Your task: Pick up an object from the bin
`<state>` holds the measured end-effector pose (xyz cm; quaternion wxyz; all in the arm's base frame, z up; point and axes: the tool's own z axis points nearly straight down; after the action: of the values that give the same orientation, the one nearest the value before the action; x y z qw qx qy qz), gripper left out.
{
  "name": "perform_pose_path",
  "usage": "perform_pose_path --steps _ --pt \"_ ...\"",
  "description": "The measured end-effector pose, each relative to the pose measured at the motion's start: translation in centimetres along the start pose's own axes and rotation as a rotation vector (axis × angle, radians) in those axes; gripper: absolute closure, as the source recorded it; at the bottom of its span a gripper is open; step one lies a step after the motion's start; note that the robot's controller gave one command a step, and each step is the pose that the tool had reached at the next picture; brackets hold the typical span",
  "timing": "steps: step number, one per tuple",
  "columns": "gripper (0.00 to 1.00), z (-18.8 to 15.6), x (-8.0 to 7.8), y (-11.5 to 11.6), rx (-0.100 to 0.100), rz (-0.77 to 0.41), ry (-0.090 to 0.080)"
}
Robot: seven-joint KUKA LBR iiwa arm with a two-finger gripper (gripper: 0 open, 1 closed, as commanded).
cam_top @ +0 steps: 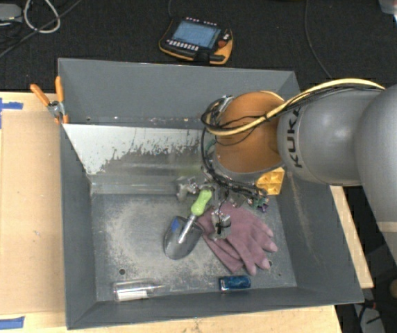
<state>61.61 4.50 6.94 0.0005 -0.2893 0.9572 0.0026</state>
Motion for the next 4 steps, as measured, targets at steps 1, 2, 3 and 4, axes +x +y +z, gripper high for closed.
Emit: perform_pose_path --steps 1,2,3,4 --pt "1.00 0.3 0.5 -0.2 0.000 0.231 0.009" --pt "1.00 0.3 0.5 -0.2 0.000 0.232 0.009" --pt "1.00 -0.2 0.6 -0.2 -0.001 0.233 0.010" --pt "1.00 -2.4 0.8 0.0 -0.005 0.234 0.019"
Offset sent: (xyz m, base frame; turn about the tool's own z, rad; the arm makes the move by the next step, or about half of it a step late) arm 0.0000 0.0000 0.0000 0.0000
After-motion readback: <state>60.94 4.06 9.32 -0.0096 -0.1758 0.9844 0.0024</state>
